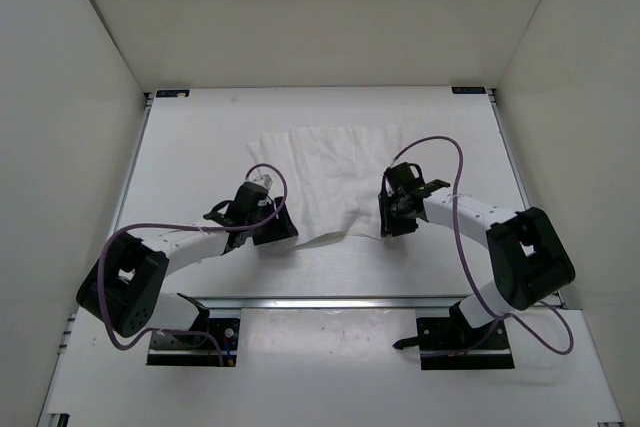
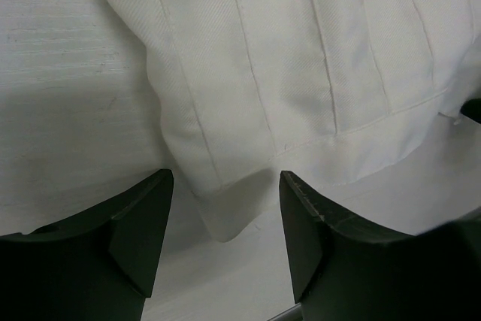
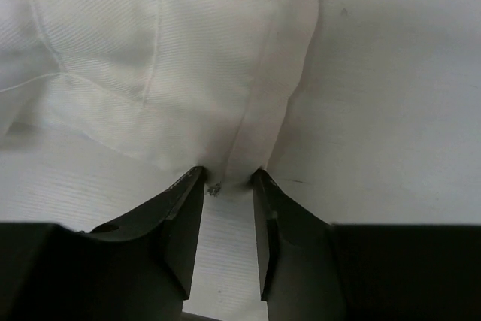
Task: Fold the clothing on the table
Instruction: Flatten the skirt out
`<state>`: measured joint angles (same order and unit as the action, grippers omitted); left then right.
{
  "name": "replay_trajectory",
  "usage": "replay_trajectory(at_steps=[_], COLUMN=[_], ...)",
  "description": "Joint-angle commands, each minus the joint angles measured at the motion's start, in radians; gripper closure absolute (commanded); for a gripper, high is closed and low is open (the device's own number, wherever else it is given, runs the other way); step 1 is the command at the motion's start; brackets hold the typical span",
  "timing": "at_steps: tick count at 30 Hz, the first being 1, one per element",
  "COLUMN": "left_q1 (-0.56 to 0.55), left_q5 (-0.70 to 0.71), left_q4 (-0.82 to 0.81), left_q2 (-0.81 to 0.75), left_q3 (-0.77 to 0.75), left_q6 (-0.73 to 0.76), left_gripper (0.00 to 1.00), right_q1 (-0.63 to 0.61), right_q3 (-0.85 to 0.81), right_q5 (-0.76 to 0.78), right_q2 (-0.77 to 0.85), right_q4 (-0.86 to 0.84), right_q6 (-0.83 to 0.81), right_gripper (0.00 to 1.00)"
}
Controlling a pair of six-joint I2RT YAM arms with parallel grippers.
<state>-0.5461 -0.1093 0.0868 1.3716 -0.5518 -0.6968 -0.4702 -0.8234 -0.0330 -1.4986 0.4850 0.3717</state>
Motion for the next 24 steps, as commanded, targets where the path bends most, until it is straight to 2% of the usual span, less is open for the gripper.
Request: replay_trajectory(at_steps=[1,3,5,8,11,12,14,15,19,24], left_q1=[-0.002,0.0,0.006,0.011,0.015,0.021,0.028,0.035,0.057,0.081], left_q5=[0.022,0.023,0.02,0.029,0.025,0.023,0.02,0.019,0.008,0.037], left_q4=[0.01,0.008,0.008,-0.002,-0.001,0.004,0.013,0.03,0.114,0.287], left_q2=[0.009,0.017,0.021,0.035,0.049,0.049,0.04,0.029,-0.041,-0.207], left_q3=[-0.002,0.0,0.0,-0.003,-0.023,-0.033,-0.046,-0.059,-0.105,-0.267], left_q6=[-0.004,-0.003,0.002,0.011,0.019,0.016,0.039,0.037,0.074,0.135], left_gripper=[0.3,0.31,0.31,0.35,0.72,0.77,0.95,0.99,1.0,1.0], right_q1=[-0.018,-0.03,-0.041,-0.042,-0.031,-0.025,-0.008,0.005,0.036,0.064], right_q3=[-0.006,-0.003,-0.013,-0.028,-0.034,-0.04,-0.049,-0.062,-0.112,-0.221], right_q5=[0.03,0.056,0.07,0.054,-0.033,-0.051,-0.103,-0.117,-0.18,-0.289], right_q2=[-0.044,-0.058,-0.065,-0.042,0.032,0.064,0.13,0.142,0.231,0.34], right_q4=[-0.01,-0.017,-0.003,0.009,0.01,0.017,0.029,0.046,0.104,0.188], right_q6=[0.01,0.016,0.024,0.021,0.013,0.015,0.004,0.006,-0.024,-0.063], right_gripper=[0.71,0.77,1.0,1.0,1.0,1.0,1.0,1.0,1.0,1.0])
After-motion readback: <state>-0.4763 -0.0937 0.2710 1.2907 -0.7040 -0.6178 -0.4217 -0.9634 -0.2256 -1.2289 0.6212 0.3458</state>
